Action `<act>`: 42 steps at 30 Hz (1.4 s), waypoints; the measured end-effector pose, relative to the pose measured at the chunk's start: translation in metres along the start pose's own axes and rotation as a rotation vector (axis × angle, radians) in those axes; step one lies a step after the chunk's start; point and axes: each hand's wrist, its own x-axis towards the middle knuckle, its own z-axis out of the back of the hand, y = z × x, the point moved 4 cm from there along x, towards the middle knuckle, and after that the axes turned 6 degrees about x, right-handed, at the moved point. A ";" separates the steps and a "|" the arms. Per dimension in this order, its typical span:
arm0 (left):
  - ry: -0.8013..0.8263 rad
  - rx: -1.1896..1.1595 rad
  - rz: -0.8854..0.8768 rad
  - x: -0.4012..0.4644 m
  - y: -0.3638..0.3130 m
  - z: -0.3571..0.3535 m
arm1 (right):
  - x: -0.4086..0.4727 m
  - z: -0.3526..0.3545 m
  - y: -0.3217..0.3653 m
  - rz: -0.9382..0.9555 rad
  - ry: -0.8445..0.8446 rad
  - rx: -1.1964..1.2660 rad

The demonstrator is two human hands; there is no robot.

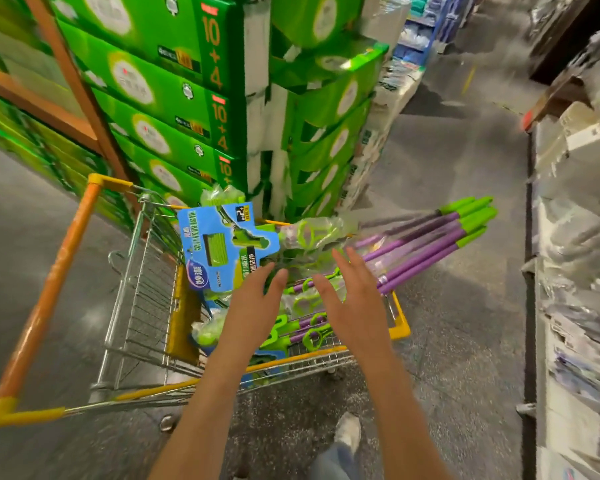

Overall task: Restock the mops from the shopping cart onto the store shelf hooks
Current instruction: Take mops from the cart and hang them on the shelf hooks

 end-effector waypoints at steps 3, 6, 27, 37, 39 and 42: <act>-0.027 -0.011 0.022 0.020 -0.007 -0.020 | 0.034 0.003 -0.020 0.007 0.060 0.030; -0.079 -0.052 0.081 0.043 -0.017 -0.046 | 0.073 0.011 -0.042 0.063 0.119 0.035; -0.276 -1.174 0.562 0.182 -0.020 -0.209 | 0.249 0.005 -0.174 0.144 0.524 -0.050; -0.338 -1.307 0.677 0.281 0.024 -0.222 | 0.335 -0.097 -0.201 0.159 0.674 -0.221; -0.331 -1.330 0.654 0.299 0.037 -0.229 | 0.345 -0.116 -0.207 0.127 0.715 -0.232; -0.332 -1.378 0.673 0.320 0.054 -0.233 | 0.357 -0.143 -0.218 0.093 0.771 -0.236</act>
